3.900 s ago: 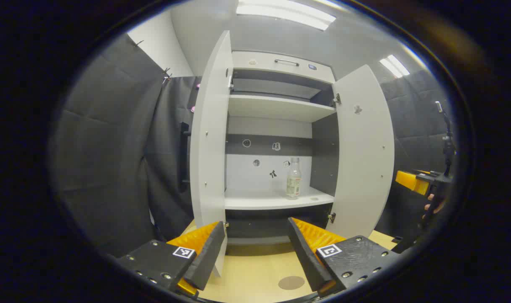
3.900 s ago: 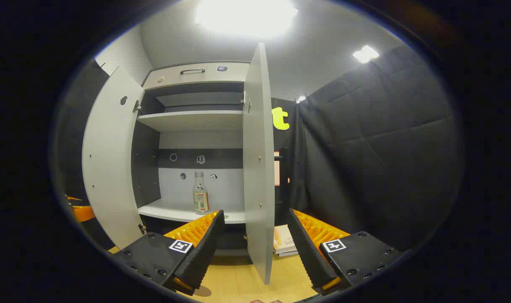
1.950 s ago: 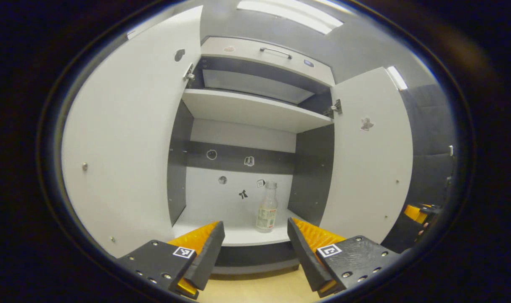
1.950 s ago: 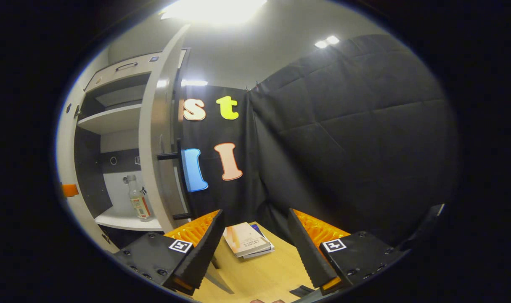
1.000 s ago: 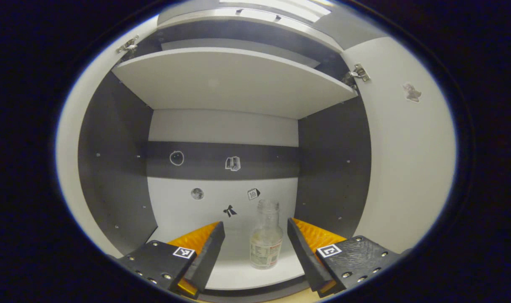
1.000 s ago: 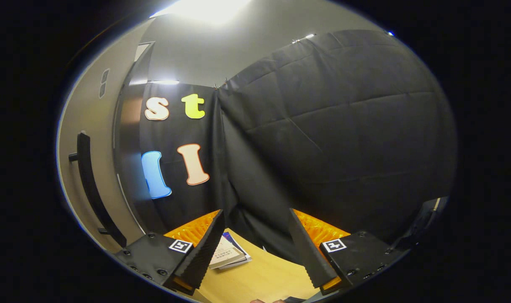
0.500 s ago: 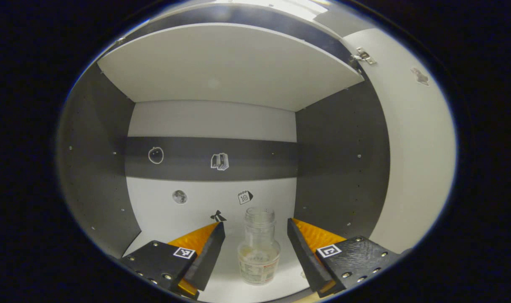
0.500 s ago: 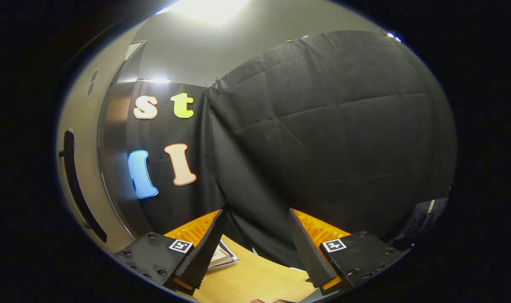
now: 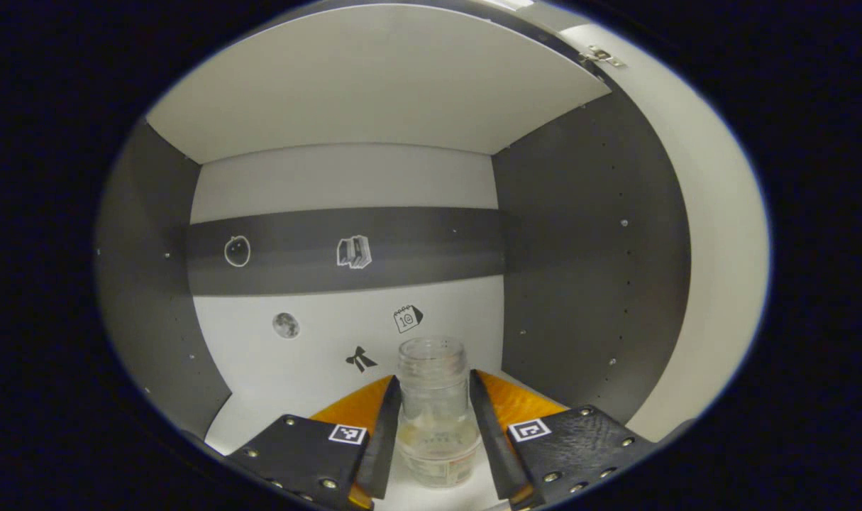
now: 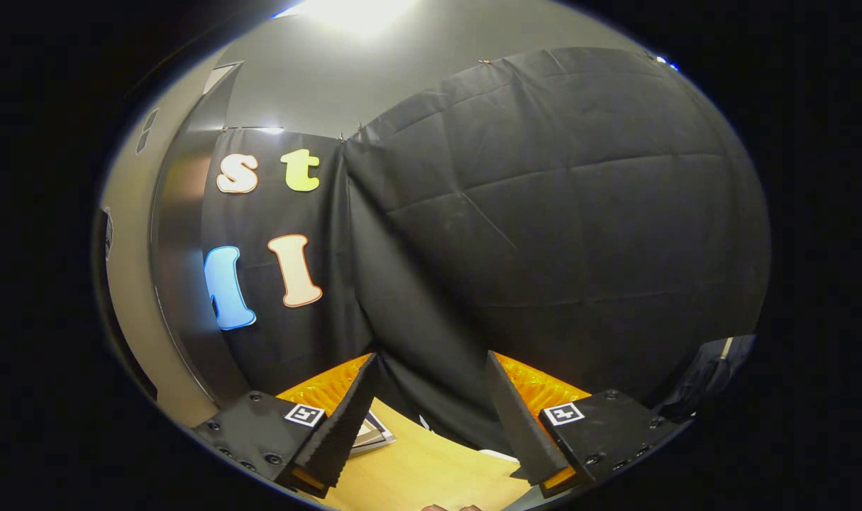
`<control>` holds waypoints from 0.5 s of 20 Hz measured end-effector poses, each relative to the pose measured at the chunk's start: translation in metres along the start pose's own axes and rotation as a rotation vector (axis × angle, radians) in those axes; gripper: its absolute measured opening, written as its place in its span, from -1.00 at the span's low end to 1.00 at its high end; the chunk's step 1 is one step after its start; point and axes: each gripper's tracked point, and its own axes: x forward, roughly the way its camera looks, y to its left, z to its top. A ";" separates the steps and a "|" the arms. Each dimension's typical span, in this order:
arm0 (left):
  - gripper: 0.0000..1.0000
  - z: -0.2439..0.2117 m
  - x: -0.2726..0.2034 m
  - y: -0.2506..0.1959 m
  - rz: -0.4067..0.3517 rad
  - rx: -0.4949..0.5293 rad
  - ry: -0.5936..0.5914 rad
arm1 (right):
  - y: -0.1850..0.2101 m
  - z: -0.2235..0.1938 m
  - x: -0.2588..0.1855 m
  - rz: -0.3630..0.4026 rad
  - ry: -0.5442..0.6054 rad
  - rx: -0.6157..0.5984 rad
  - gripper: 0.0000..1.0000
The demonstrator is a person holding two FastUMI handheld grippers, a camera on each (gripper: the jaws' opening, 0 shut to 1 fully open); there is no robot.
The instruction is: Grasp the bottle in the cabinet with the left hand and place it on the coaster, then close the right door with the right hand and the left door with the left hand.
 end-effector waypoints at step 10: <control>-0.20 0.007 -0.010 0.002 -0.004 -0.019 -0.005 | 0.018 -0.021 0.018 0.035 0.039 -0.079 0.84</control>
